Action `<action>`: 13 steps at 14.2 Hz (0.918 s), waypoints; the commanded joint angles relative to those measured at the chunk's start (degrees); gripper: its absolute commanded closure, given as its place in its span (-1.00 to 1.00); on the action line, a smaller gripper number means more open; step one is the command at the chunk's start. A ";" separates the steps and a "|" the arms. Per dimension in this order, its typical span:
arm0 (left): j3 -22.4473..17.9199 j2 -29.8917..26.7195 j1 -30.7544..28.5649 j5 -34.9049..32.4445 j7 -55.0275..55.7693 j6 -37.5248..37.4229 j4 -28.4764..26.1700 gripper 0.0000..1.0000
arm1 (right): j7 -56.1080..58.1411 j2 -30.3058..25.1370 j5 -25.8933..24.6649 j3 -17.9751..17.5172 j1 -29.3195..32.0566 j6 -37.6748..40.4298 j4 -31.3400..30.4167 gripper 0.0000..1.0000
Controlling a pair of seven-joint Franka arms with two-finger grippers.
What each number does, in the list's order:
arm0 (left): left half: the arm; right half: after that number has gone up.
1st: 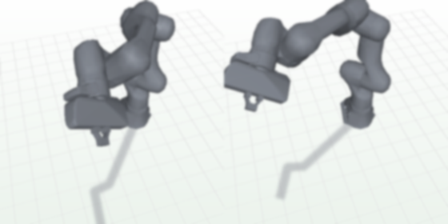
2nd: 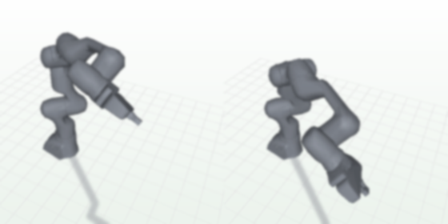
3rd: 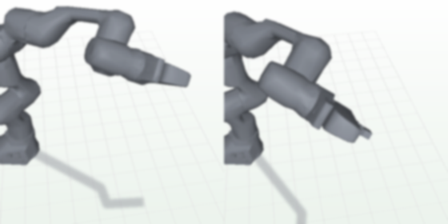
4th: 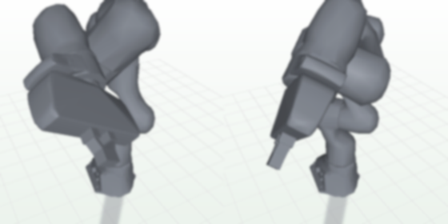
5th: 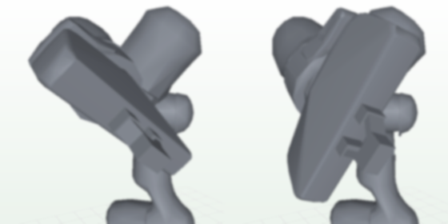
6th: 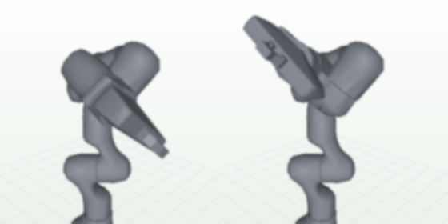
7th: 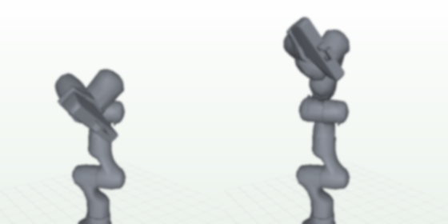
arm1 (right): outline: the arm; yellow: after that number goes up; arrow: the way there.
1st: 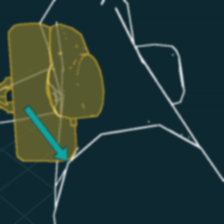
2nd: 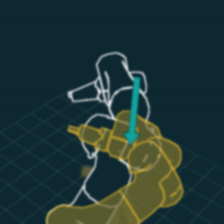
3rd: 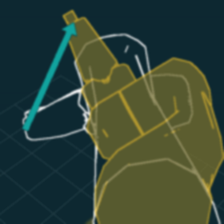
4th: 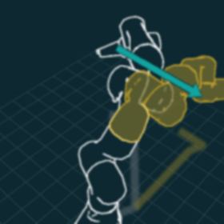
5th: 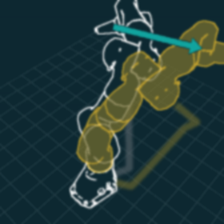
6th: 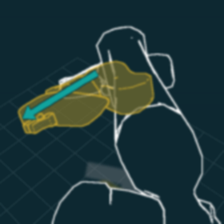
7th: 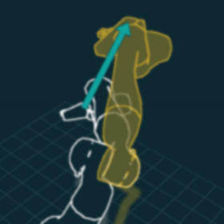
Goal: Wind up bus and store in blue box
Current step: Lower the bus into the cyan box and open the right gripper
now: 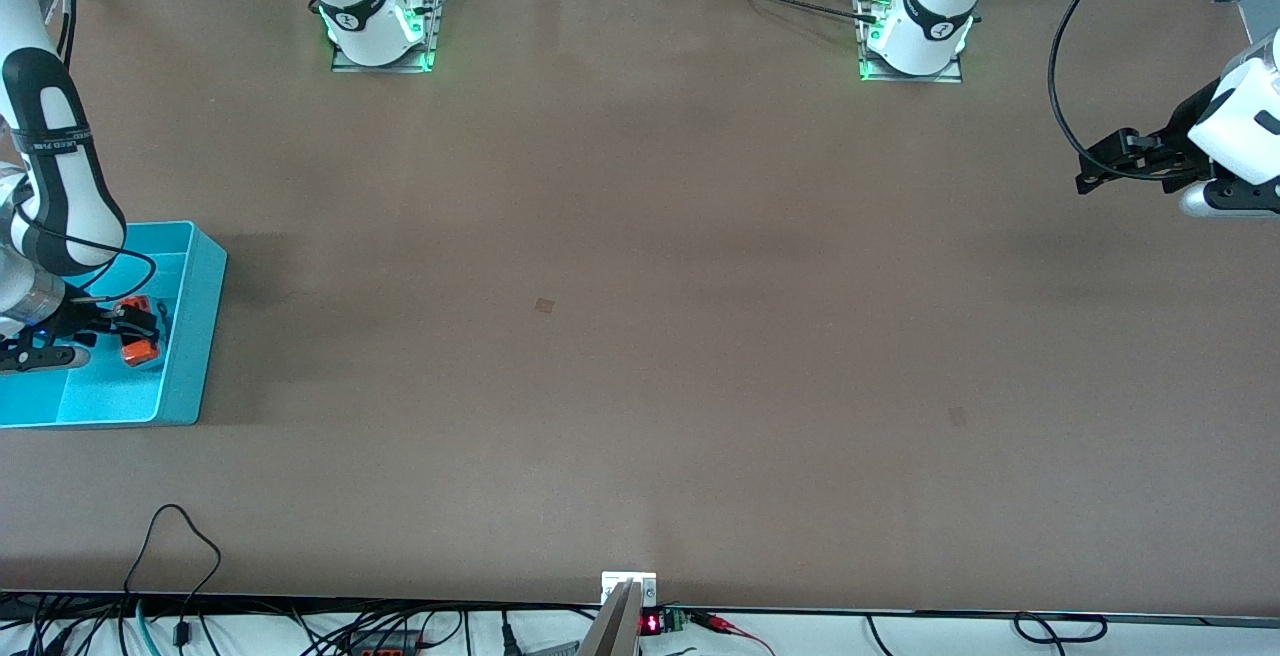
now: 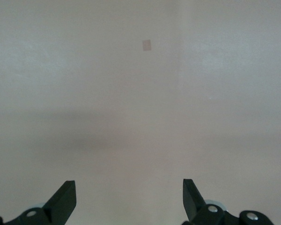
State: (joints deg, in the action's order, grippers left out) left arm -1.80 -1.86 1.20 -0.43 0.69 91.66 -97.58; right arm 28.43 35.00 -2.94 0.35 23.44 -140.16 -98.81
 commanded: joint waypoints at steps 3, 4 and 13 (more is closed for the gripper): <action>0.48 0.72 -0.41 1.13 0.19 -1.04 1.78 -1.00 | 1.28 -9.22 1.01 -1.92 -0.06 8.74 0.11 -1.00; 0.48 0.72 -0.41 1.22 0.19 -1.04 1.70 -1.00 | 1.11 -11.51 0.92 -2.80 -0.14 11.03 0.20 -1.00; 0.48 0.72 -0.32 1.05 0.19 -1.04 1.78 -1.00 | -15.40 -26.72 0.48 -3.86 -12.70 39.05 6.52 -1.00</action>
State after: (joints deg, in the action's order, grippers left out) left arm -1.63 -1.86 1.19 -0.43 0.69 91.66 -97.55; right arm 17.72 10.53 -2.58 -3.93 13.83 -107.14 -94.12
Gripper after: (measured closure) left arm 0.000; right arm 0.000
